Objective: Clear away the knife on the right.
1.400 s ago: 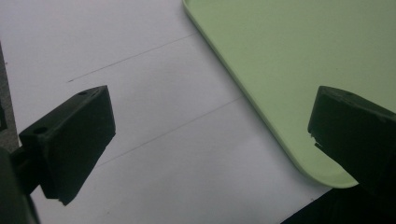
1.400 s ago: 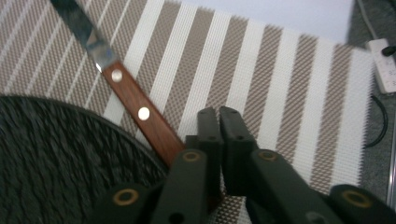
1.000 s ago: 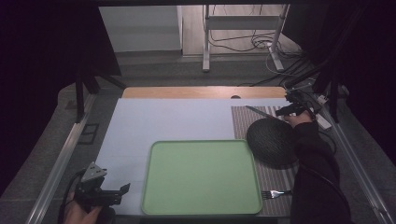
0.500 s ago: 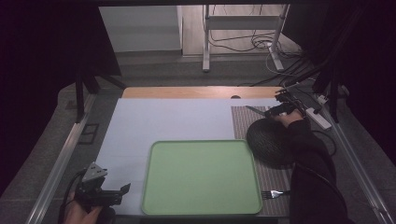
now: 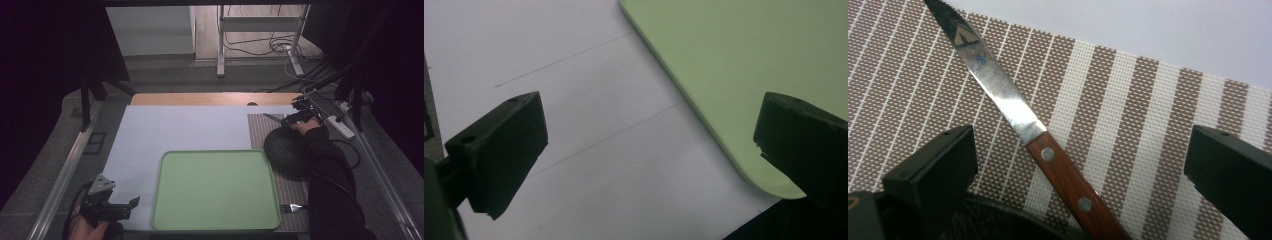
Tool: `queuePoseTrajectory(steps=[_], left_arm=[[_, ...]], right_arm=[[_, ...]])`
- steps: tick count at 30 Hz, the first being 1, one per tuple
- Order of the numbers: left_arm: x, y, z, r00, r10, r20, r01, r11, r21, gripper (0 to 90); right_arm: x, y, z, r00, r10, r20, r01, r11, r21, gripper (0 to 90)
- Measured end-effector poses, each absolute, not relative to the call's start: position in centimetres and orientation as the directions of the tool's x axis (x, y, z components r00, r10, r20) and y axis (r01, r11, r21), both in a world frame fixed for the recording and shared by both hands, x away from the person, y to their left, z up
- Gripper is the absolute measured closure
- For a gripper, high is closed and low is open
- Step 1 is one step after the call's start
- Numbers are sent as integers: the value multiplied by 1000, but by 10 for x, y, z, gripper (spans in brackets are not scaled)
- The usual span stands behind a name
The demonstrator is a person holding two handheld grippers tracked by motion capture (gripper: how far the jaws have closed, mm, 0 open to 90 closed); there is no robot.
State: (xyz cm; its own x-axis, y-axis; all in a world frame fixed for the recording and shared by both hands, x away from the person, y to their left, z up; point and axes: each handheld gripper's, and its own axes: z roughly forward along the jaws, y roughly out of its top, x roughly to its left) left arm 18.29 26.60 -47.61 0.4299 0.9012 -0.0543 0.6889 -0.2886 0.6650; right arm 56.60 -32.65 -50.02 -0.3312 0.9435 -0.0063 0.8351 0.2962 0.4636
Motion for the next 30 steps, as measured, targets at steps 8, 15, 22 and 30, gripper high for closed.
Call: queuePoseTrajectory(steps=[8, 15, 22, 30], left_arm=[[183, 266, -476, 430, 901, -55, 689, -288, 665, 16], [183, 266, -476, 430, 901, -54, 688, -289, 665, 16], [183, 266, -476, 431, 901, -52, 689, -291, 664, 17], [183, 266, -476, 431, 901, -54, 689, -290, 664, 18]], right_arm=[[572, -325, -506, -352, 935, -31, 833, 328, 445, 112], [568, -330, -499, -423, 905, -44, 799, 396, 453, 456], [565, -340, -496, -455, 890, -29, 787, 417, 455, 769], [563, -340, -497, -466, 884, -42, 772, 430, 468, 775]])
